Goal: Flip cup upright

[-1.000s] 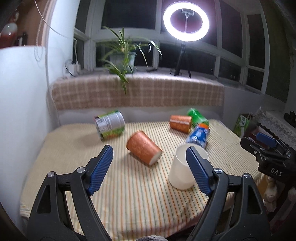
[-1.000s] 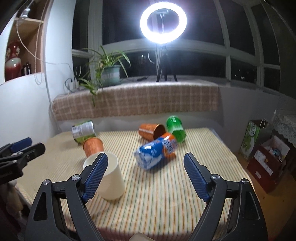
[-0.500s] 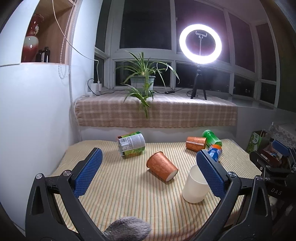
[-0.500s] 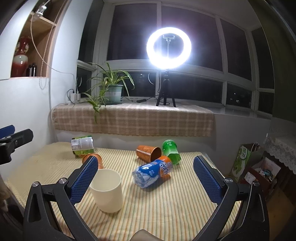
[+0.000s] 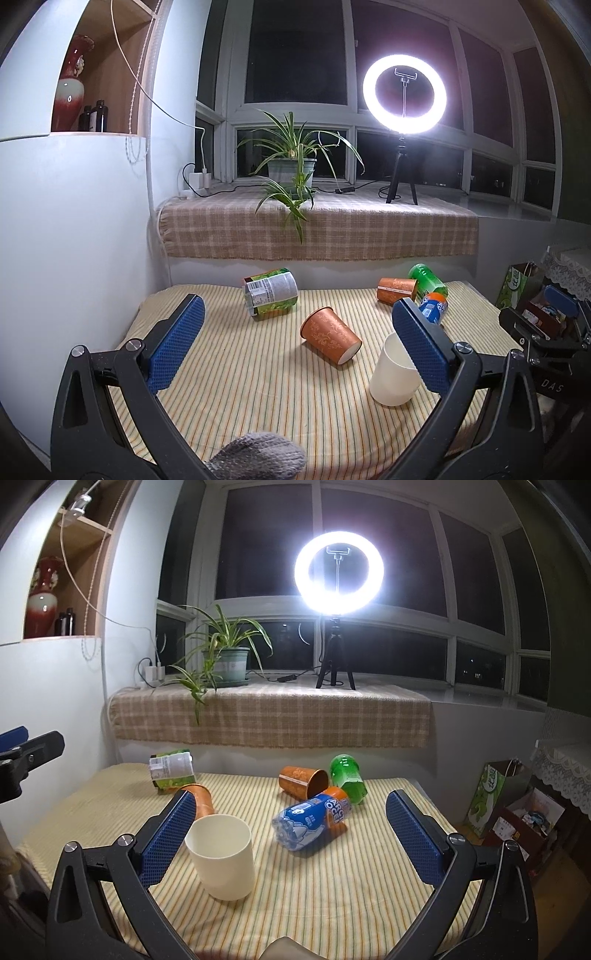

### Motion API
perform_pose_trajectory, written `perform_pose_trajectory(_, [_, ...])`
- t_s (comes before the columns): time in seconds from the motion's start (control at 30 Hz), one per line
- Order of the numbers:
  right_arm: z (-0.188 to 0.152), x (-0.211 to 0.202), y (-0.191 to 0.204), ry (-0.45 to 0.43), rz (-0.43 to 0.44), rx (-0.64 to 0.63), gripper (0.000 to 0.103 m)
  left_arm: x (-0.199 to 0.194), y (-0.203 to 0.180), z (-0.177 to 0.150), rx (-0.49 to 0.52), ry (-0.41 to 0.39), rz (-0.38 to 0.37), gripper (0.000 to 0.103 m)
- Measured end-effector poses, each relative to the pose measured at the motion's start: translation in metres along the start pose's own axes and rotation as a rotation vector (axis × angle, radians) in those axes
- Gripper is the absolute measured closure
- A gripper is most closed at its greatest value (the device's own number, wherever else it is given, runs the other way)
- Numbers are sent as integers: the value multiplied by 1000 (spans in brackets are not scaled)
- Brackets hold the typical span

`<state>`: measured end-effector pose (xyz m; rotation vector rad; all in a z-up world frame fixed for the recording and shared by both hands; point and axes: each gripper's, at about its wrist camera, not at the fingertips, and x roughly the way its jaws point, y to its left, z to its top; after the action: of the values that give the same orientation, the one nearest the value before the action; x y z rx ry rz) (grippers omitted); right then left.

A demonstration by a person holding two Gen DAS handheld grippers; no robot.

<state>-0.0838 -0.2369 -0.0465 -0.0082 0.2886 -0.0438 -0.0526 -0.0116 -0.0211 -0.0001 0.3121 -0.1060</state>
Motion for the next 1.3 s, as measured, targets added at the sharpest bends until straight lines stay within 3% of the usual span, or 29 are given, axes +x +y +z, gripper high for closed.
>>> perform_pose_trajectory(1.3, [-3, 12, -2, 42, 16, 7, 1, 4, 0, 0, 1, 8, -1, 0])
